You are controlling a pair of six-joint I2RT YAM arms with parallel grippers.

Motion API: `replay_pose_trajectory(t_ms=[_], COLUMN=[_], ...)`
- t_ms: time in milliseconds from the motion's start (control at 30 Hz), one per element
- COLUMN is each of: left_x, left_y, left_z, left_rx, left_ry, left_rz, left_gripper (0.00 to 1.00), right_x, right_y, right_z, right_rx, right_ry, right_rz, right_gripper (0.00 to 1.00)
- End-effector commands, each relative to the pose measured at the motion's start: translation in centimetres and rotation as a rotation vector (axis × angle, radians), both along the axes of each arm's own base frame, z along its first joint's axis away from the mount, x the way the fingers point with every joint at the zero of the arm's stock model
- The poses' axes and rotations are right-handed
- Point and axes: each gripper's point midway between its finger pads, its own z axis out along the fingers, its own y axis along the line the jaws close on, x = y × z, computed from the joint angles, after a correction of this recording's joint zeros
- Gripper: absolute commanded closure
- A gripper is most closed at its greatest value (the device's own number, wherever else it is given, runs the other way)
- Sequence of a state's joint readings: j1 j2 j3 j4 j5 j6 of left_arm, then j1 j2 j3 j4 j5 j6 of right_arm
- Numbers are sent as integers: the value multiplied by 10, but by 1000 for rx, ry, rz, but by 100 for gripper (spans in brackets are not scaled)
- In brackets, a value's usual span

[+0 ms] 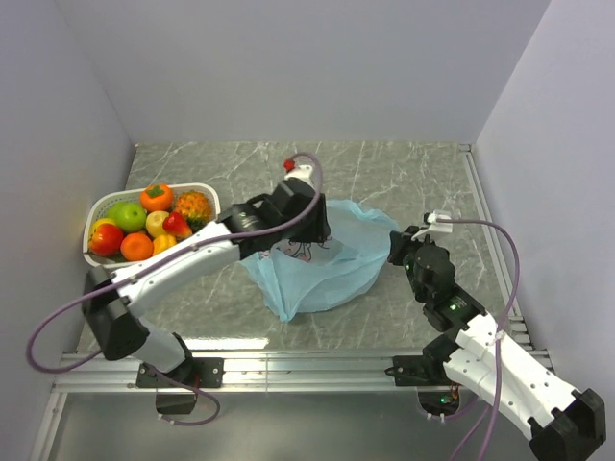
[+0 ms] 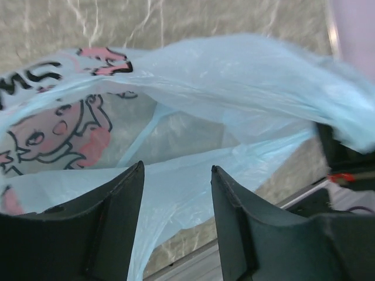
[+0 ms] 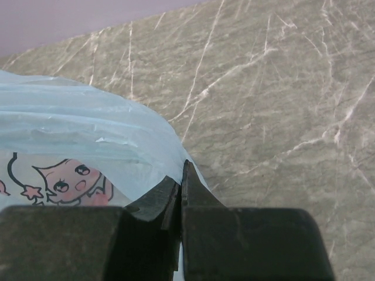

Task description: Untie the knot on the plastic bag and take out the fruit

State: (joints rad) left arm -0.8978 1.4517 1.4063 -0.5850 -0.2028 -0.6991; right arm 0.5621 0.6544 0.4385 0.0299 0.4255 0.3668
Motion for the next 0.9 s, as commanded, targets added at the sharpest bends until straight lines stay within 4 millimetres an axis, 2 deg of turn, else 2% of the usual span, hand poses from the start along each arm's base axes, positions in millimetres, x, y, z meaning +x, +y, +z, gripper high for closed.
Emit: replay_pose_trajectory(t_ms=[0,133,200,267,333,367,433,467,500,567,600,733,800,867], left_x=[7,8,0,-10,-17,-29,-36,-47,-50,-61,-62,-77,-83,-84], left_y=[-9,-2,11,33,45,59,65,75,76,84,82,82,79,68], left_z=[-28,-68,-98,-129,-139,-157,-158,-172,-168,-178,-173,-181,-189,-188], left_rx=[61,144,208,296,297,334,280,293,253,250,216,185,186,160], left_ry=[7,49,96,150,174,196,199,224,223,243,235,264,282,280], left_rz=[9,54,92,151,198,205,240,242,252,245,244,190,150,100], left_gripper=[46,49,49,51,53,56,60,63,64,64,64,58,52,43], right_x=[3,4,4,4,4,4,3,3,3,1,1,-2,-3,-3], right_y=[-1,-10,-16,-21,-29,-31,-37,-38,-39,-40,-39,-32,-24,-18], right_z=[18,15,13,10,7,3,0,-3,-2,-6,-7,-18,-23,-31], right_rx=[65,64,60,77,104,112,150,163,195,221,251,308,326,330], right_ry=[-73,-75,-76,-75,-75,-70,-69,-67,-70,-68,-71,-68,-55,-28], right_rz=[-17,-68,-103,-135,-192,-209,-256,-267,-279,-288,-290,-258,-219,-194], right_gripper=[100,100,100,100,100,100,100,100,100,100,100,100,100,100])
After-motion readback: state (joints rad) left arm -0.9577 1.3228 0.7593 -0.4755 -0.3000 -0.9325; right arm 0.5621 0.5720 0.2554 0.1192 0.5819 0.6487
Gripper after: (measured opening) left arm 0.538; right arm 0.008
